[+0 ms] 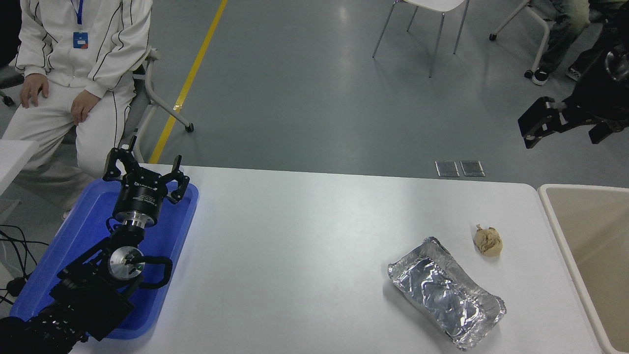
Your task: Pick up foil plate and place in dustbin
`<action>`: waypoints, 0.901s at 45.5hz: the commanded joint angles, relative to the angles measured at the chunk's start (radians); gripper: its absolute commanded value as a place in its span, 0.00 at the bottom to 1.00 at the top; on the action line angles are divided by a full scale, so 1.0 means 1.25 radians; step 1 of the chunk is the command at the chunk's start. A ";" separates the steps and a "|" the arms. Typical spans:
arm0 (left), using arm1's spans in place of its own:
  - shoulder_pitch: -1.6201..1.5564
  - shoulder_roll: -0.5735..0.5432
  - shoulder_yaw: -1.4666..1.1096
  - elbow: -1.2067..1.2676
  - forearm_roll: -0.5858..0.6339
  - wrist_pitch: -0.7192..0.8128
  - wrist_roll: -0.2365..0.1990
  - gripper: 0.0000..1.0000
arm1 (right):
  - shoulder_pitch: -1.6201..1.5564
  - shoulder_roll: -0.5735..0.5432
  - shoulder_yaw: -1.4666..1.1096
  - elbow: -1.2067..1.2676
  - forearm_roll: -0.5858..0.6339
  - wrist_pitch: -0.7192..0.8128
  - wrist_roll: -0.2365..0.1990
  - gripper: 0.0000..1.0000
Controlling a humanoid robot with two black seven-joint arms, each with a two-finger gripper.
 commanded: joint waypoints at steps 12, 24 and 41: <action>0.000 0.000 0.000 -0.001 0.000 0.000 0.000 1.00 | -0.050 -0.004 0.034 -0.002 0.001 0.000 0.000 1.00; 0.000 0.000 0.000 -0.001 0.000 0.000 0.000 1.00 | -0.070 -0.005 0.043 -0.001 0.001 0.000 0.000 1.00; 0.000 0.000 0.000 0.000 0.000 0.000 0.000 1.00 | -0.137 -0.008 0.100 -0.005 -0.001 0.000 0.000 1.00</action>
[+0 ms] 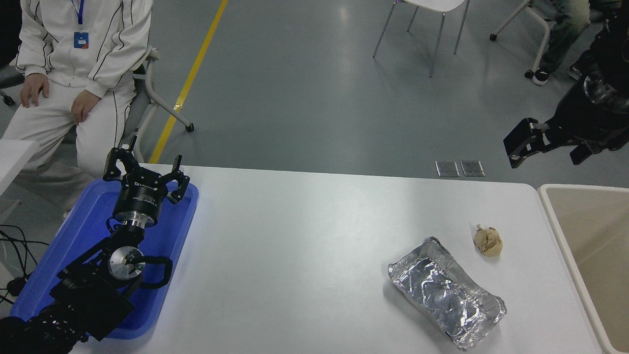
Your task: Pick up foil plate and place in dustbin
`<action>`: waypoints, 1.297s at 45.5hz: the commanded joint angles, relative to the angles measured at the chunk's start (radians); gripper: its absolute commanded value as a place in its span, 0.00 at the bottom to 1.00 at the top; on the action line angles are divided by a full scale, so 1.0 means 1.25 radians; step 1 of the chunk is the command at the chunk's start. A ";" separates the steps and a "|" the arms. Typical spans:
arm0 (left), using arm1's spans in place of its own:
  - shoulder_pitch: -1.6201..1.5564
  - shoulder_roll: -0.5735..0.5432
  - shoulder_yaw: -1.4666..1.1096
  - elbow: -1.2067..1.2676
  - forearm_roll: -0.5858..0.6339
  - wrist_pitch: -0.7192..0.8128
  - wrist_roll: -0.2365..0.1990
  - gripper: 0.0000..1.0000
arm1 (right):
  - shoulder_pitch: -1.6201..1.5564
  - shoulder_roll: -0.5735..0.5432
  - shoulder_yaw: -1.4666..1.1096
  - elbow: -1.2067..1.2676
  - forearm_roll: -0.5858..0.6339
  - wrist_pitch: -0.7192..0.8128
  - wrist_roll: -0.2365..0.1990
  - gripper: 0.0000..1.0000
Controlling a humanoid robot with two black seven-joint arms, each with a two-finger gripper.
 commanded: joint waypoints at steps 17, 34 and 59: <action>0.000 0.000 0.000 0.000 0.000 0.000 0.000 1.00 | -0.078 -0.001 0.074 0.001 -0.086 0.000 0.000 0.90; 0.001 0.000 0.000 0.000 0.000 0.000 0.000 1.00 | -0.138 -0.015 0.160 0.007 -0.267 0.000 0.000 0.90; 0.000 0.000 0.000 0.000 0.000 0.000 0.000 1.00 | -0.328 -0.020 0.258 0.006 -0.314 -0.145 -0.001 0.87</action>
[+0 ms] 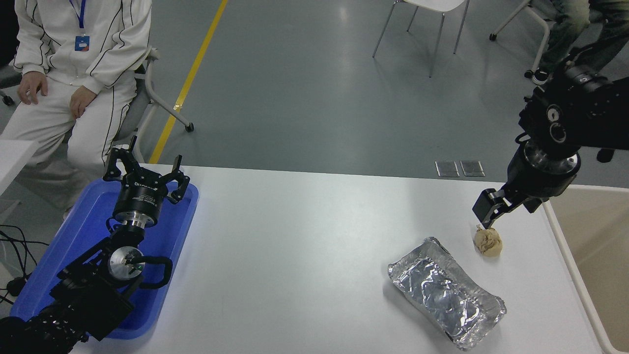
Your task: Pick up foil plate and place in dustbin
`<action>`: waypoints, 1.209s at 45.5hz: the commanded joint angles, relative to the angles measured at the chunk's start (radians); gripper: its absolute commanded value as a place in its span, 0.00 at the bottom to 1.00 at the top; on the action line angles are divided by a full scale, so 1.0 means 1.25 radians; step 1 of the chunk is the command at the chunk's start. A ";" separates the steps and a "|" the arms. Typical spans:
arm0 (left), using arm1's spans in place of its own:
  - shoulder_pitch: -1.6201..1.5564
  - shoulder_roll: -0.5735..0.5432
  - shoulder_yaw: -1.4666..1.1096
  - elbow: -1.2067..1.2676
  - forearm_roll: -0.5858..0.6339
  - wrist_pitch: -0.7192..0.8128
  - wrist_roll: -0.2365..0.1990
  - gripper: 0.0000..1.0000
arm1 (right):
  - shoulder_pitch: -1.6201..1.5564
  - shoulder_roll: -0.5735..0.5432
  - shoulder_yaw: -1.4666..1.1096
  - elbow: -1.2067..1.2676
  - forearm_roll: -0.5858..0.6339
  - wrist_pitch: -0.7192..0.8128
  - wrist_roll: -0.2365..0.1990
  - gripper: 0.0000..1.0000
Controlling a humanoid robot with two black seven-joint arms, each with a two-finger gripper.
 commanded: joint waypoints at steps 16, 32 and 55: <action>0.001 0.000 0.000 0.000 0.000 0.000 0.000 1.00 | -0.186 0.002 0.027 -0.002 -0.086 -0.226 0.001 0.87; -0.001 0.000 0.000 0.000 0.000 0.000 0.000 1.00 | -0.269 0.010 0.027 -0.006 -0.089 -0.293 0.001 0.87; -0.001 0.000 0.000 0.000 0.000 0.000 0.000 1.00 | -0.383 0.066 0.015 -0.057 -0.093 -0.428 0.001 0.83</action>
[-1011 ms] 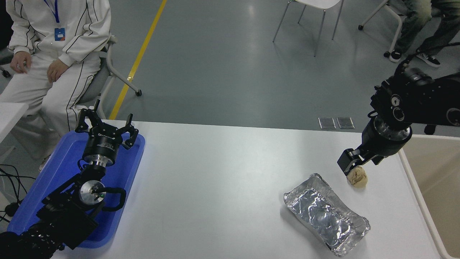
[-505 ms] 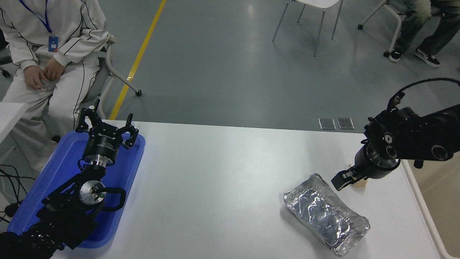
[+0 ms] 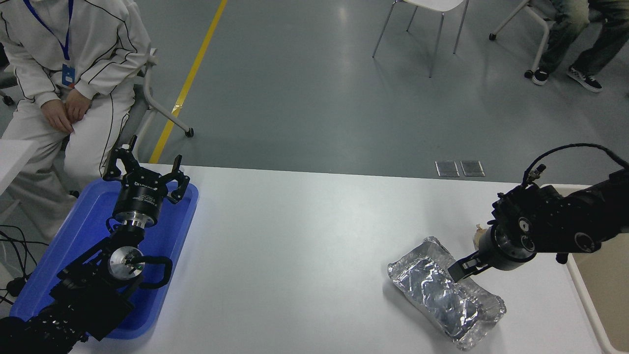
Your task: Pick up foil plate and place in dustbin
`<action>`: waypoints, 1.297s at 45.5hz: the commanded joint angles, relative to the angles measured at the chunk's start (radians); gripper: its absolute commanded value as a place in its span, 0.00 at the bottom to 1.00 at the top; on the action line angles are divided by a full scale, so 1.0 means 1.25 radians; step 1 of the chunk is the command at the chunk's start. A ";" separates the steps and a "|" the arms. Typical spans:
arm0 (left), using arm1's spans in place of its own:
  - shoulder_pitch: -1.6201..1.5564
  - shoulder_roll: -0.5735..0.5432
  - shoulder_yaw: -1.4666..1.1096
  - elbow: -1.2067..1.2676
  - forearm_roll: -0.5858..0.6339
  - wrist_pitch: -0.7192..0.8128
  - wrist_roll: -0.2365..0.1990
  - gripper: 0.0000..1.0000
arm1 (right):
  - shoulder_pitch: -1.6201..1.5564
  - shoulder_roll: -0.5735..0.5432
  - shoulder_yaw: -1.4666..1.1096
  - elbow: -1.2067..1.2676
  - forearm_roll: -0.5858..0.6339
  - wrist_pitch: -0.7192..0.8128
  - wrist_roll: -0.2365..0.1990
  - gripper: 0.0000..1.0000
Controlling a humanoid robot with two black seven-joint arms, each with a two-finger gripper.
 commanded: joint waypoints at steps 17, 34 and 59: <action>0.000 0.000 0.000 0.000 0.000 0.000 0.000 1.00 | -0.131 0.080 -0.005 -0.173 -0.004 -0.061 -0.001 0.81; 0.000 0.000 0.000 0.000 0.000 0.000 0.000 1.00 | -0.175 0.086 -0.004 -0.209 -0.007 -0.092 0.000 0.67; 0.000 0.000 0.000 0.000 0.000 0.000 0.000 1.00 | -0.178 0.084 -0.004 -0.183 -0.001 -0.080 0.000 0.00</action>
